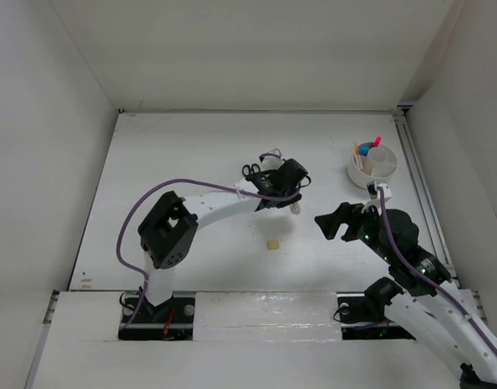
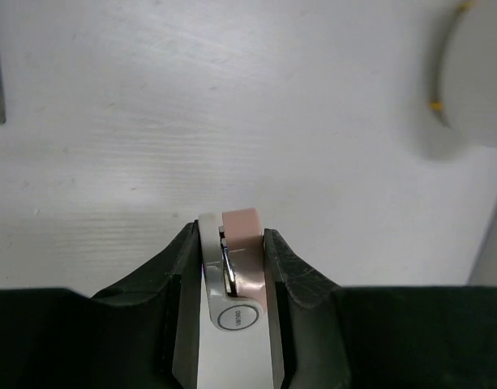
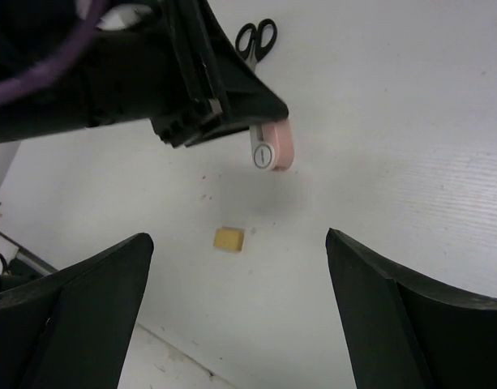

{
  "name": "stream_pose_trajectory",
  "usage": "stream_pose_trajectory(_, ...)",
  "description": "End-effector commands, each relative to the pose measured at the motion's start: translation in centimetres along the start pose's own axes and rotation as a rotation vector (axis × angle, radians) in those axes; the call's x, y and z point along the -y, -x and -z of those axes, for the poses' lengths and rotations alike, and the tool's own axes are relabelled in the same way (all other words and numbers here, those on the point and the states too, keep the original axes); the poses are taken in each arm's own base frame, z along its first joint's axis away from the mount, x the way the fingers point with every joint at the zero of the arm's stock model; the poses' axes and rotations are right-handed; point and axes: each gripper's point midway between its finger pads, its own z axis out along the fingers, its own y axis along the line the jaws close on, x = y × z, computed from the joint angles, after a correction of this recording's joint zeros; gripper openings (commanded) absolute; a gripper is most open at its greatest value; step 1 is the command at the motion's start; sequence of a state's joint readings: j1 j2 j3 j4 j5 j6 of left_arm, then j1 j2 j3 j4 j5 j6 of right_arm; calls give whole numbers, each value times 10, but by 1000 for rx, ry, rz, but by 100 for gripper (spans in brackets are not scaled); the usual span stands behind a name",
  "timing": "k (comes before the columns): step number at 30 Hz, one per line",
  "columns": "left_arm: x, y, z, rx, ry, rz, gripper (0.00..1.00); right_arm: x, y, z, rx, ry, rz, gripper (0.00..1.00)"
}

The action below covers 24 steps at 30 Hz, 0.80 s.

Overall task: Sort the stationery into containers
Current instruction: Pick up the stapler from the center of the board.

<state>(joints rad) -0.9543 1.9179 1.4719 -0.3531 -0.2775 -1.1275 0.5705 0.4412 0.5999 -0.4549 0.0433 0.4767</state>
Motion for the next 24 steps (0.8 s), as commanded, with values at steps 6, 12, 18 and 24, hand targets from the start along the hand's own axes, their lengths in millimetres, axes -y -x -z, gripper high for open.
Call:
stream_pose_trajectory(6,71,66,103,190,-369,-133,0,-30,20,-20,66,117,-89,93)
stream_pose_trajectory(12,82,73,130,207,-460,-157,0,-39,21,-39,80,170,-121,92)
stream_pose_trajectory(18,86,67,139,176,-507,-176,0,-41,41,-45,211,195,-136,88)
stream_pose_trajectory(24,94,60,144,141,-556,-196,0,-47,56,-56,266,216,-64,82)
